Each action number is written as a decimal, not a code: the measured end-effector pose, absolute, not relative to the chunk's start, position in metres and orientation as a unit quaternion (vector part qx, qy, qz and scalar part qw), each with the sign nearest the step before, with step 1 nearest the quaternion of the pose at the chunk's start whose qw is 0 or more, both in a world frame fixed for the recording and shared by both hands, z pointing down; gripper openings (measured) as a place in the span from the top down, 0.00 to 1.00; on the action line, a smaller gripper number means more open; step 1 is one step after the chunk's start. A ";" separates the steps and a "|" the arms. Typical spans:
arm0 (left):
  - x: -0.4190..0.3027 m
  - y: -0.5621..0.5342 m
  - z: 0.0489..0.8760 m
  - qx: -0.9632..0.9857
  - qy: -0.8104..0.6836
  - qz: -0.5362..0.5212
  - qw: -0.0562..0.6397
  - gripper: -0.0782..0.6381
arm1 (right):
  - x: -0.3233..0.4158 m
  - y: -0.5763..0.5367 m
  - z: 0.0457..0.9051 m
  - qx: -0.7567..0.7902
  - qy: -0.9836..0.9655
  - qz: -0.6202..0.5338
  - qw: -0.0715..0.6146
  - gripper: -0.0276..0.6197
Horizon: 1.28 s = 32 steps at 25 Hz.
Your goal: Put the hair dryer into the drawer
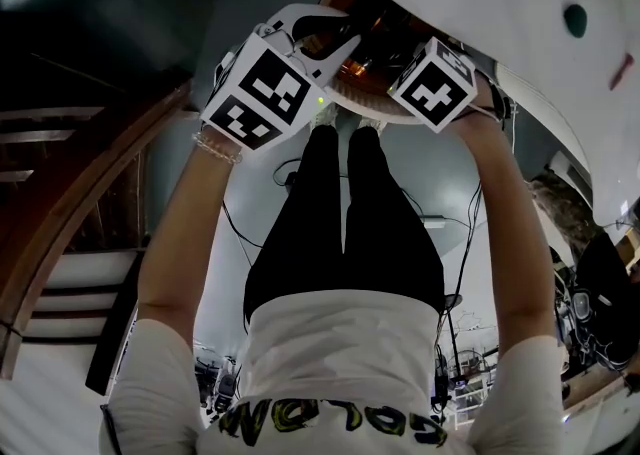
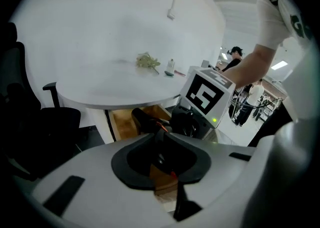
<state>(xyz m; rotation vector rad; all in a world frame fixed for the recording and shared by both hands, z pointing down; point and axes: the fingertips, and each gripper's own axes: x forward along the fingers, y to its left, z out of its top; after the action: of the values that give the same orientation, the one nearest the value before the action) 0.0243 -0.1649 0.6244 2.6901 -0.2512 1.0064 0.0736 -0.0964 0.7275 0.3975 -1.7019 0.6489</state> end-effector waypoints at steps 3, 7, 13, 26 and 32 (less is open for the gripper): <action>0.021 -0.170 0.638 0.918 -0.085 0.367 0.124 0.79 | 0.072 -0.105 0.738 0.184 -0.724 0.269 0.608 0.61; 0.020 -0.171 0.656 0.908 -0.077 0.398 0.110 0.79 | 0.075 -0.107 0.751 0.192 -0.706 0.263 0.629 0.61; 0.017 -0.172 0.682 0.891 -0.062 0.442 0.084 0.80 | 0.078 -0.111 0.769 0.192 -0.680 0.251 0.661 0.61; 0.013 -0.166 0.719 0.866 -0.025 0.499 0.031 0.82 | 0.070 -0.118 0.803 0.180 -0.642 0.230 0.709 0.61; 0.018 -0.160 0.727 0.847 -0.011 0.531 -0.002 0.84 | 0.075 -0.117 0.808 0.192 -0.635 0.232 0.711 0.61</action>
<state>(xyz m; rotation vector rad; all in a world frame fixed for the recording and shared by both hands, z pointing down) 0.0175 -0.1603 0.7266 2.6660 -0.0357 1.6697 0.0755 -0.1166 0.8081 0.4252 -1.4094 0.5145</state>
